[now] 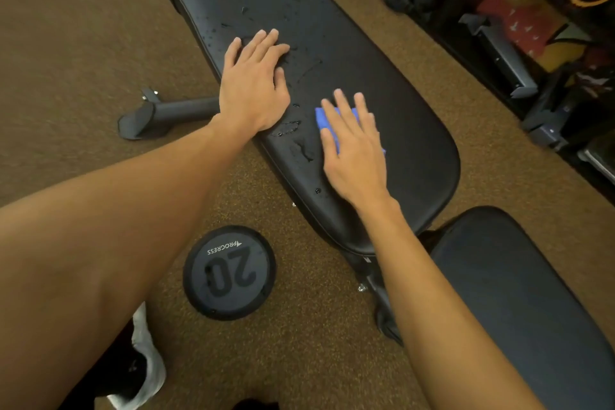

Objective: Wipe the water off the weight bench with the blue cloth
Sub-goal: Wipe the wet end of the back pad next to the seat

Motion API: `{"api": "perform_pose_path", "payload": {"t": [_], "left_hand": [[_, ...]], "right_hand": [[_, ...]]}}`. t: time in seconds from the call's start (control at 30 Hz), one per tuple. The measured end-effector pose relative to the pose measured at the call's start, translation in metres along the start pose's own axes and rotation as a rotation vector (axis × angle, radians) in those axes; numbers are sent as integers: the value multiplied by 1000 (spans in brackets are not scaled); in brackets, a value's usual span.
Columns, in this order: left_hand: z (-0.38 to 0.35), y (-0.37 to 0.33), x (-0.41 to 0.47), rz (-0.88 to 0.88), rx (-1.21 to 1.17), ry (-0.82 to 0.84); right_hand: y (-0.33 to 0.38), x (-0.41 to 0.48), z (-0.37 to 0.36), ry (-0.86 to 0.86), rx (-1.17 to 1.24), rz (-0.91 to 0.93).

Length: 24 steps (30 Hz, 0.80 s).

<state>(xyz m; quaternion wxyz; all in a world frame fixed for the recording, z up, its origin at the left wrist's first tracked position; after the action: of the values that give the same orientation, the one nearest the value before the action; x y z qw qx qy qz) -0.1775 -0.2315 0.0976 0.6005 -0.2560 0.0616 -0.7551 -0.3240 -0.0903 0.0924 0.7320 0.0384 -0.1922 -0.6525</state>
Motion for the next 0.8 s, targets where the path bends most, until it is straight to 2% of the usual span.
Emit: {"api": "perform_pose_path", "payload": {"t": [0.1,0.17,0.23,0.33,0.43,0.53,0.63,0.7,0.8], "left_hand": [[0,2,4,-13,-26,59],[1,4,9,16,-65,121],[3,7,17,34,-93,186],[6,14,28,15,-71,214],[6,23,47,27,-58,226],[4,27,59,23,-56,205],[2,26,55,-9,-36,99],[3,27,51,-8,-29,28],[4,26,52,9,-32,-9]], "right_hand": [[24,-20,-2,79,7,203],[16,-40,3,96,15,254],[-5,-44,10,61,14,168],[-17,-21,9,-8,-3,-64],[3,8,-1,-28,-1,-98],[32,9,-10,20,-5,78],[33,-16,-7,77,-2,236],[14,-26,0,80,-3,221],[-18,-8,7,13,-6,12]]}}
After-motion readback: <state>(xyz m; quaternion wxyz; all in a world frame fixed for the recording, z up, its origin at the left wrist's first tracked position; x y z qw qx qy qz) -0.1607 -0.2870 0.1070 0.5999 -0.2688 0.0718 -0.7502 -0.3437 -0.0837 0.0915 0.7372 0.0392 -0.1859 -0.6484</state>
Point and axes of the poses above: each hand's wrist, its own x-axis towards the middle knuckle, its own z-axis out of the back of the hand, y = z × x, the point moved 7 cm from there along x, towards the middle knuckle, and after that the axes turned 11 degrees about z, right-handed, at the moved point
